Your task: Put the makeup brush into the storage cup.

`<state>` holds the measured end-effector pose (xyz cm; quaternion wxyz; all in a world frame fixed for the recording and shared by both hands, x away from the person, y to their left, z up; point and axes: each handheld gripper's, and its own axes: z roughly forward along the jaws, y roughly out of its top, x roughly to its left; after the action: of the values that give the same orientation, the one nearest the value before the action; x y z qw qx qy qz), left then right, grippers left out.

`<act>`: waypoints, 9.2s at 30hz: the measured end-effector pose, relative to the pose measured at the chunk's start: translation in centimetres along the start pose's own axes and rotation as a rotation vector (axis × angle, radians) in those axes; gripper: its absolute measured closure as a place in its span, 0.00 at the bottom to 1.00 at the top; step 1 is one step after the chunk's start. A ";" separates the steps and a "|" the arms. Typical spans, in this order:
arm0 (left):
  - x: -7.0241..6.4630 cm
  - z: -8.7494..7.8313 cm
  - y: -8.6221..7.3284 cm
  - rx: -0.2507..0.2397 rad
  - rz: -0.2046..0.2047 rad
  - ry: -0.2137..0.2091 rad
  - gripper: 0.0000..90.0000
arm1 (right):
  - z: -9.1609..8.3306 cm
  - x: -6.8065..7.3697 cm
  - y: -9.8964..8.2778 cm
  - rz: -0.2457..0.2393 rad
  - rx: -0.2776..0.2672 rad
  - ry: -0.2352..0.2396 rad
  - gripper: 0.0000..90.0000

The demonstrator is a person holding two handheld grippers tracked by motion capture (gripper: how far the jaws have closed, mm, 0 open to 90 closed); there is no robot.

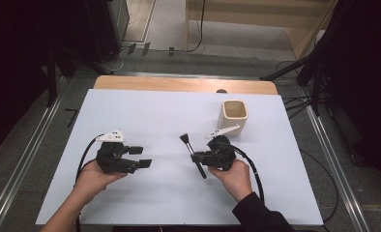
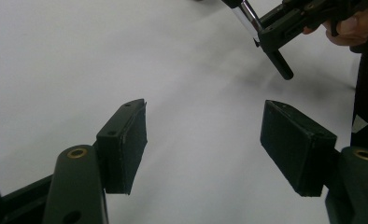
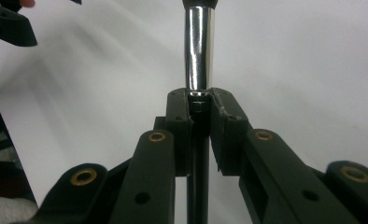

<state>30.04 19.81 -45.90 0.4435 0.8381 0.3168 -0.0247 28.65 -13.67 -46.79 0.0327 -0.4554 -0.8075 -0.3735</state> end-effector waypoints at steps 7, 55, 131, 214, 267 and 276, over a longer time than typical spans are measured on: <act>-0.3 0.7 0.3 0.006 -0.021 0.001 0.36 | 0.1 0.6 -0.4 0.016 -0.030 -0.017 0.89; -1.6 3.4 2.8 -0.062 -0.157 -0.048 0.43 | 2.0 4.3 -1.7 0.158 -0.253 -0.024 0.89; -1.6 5.7 3.7 -0.080 -0.297 -0.177 0.86 | 2.2 2.7 -1.0 -0.077 -0.159 0.174 0.31; -1.2 4.8 3.3 -0.100 -0.215 -0.189 0.44 | 2.5 1.0 -1.4 0.043 -0.202 0.160 0.88; -1.0 1.5 -0.6 0.094 0.107 0.036 0.38 | 2.1 0.6 -1.7 0.027 -0.164 0.112 0.88; -0.8 0.5 -1.6 0.103 0.095 0.051 0.38 | 2.0 0.4 -1.7 0.031 -0.164 0.103 0.88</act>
<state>28.62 19.64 -47.05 0.3924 0.8742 0.2860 0.0015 27.68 -12.61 -49.07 0.0425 -0.4494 -0.7642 -0.4607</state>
